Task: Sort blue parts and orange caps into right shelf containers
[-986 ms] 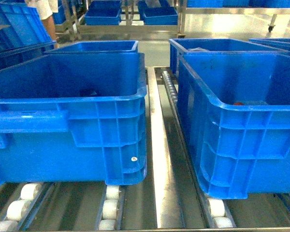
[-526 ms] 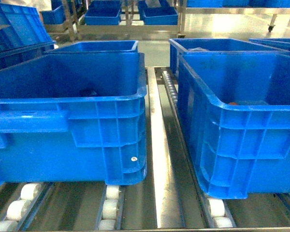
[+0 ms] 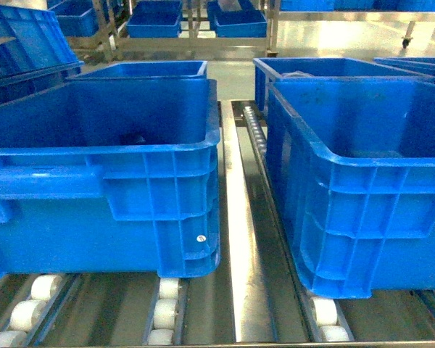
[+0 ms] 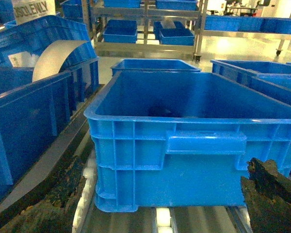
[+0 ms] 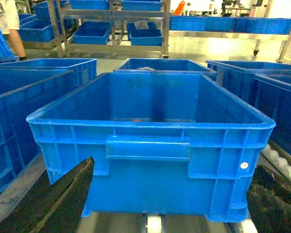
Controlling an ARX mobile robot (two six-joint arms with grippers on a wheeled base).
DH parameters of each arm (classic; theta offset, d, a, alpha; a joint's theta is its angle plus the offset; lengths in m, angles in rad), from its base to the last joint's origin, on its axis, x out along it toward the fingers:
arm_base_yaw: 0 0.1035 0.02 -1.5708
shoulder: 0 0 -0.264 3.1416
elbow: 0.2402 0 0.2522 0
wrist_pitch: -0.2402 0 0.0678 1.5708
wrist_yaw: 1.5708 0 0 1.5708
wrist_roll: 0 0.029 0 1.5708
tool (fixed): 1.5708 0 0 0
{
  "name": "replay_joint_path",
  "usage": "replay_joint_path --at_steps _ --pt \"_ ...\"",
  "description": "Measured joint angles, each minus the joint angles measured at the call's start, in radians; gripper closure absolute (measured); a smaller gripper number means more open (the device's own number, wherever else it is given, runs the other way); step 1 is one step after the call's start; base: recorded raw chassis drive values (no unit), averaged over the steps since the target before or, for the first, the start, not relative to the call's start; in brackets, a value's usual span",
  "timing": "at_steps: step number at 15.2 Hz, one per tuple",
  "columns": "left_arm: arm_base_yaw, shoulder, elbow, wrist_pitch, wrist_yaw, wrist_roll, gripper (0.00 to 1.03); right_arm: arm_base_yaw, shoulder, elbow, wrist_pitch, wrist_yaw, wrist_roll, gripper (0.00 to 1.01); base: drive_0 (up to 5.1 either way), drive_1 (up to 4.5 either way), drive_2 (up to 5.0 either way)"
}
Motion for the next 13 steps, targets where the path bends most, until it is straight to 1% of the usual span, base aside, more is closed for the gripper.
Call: replay_joint_path --at_steps 13 --pt "0.000 0.000 0.000 0.000 0.000 0.000 0.05 0.000 0.000 0.000 0.000 0.000 0.000 0.03 0.0 0.00 0.0"
